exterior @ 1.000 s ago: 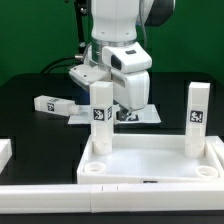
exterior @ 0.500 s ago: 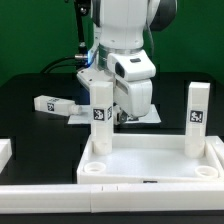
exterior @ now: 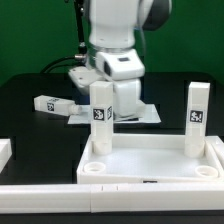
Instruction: Assemble desk
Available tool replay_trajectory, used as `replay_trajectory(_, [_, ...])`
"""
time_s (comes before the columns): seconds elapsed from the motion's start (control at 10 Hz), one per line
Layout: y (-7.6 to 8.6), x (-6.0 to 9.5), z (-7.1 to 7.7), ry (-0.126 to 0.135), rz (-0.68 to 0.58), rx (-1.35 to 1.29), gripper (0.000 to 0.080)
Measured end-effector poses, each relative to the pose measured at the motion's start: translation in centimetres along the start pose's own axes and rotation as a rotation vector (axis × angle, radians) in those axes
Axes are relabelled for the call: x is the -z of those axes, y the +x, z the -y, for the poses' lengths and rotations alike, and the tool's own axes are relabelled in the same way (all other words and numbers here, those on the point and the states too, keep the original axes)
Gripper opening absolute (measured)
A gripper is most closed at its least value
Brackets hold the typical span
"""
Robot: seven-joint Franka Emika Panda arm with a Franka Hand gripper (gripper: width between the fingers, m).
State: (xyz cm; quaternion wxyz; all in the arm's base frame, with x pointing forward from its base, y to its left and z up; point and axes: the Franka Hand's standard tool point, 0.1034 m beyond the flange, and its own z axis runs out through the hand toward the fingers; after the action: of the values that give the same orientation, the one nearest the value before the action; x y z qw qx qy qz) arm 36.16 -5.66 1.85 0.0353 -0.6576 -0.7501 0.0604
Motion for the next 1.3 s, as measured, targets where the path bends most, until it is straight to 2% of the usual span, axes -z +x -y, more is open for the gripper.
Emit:
replay_trajectory(0.1, [0.0, 0.3, 0.5, 0.023, -0.008, -0.198, 0.0284])
replay_trajectory(0.2, [0.5, 0.7, 0.3, 0.035, -0.007, -0.289, 0.0284])
replay_trajectory(0.5, [0.3, 0.6, 0.4, 0.035, -0.005, -0.479, 0.0284])
replay_trajectory(0.6, [-0.6, 0.7, 1.0, 0.02, -0.03, -0.658, 0.0284])
replay_trajectory(0.7, [-1.4, 0.5, 2.1, 0.046, -0.053, -0.896, 0.0284])
replay_trajectory(0.8, [-1.0, 0.1, 2.7, 0.13, -0.053, -1.124, 0.0284])
replay_trajectory(0.9, [-0.9, 0.7, 1.7, 0.182, -0.047, -1.195, 0.0284])
replay_trajectory(1.0, [-1.0, 0.8, 1.3, 0.177, -0.045, -1.274, 0.0284])
replay_trajectory(1.3, [-1.0, 0.7, 1.4, 0.188, -0.029, -1.486, 0.0284])
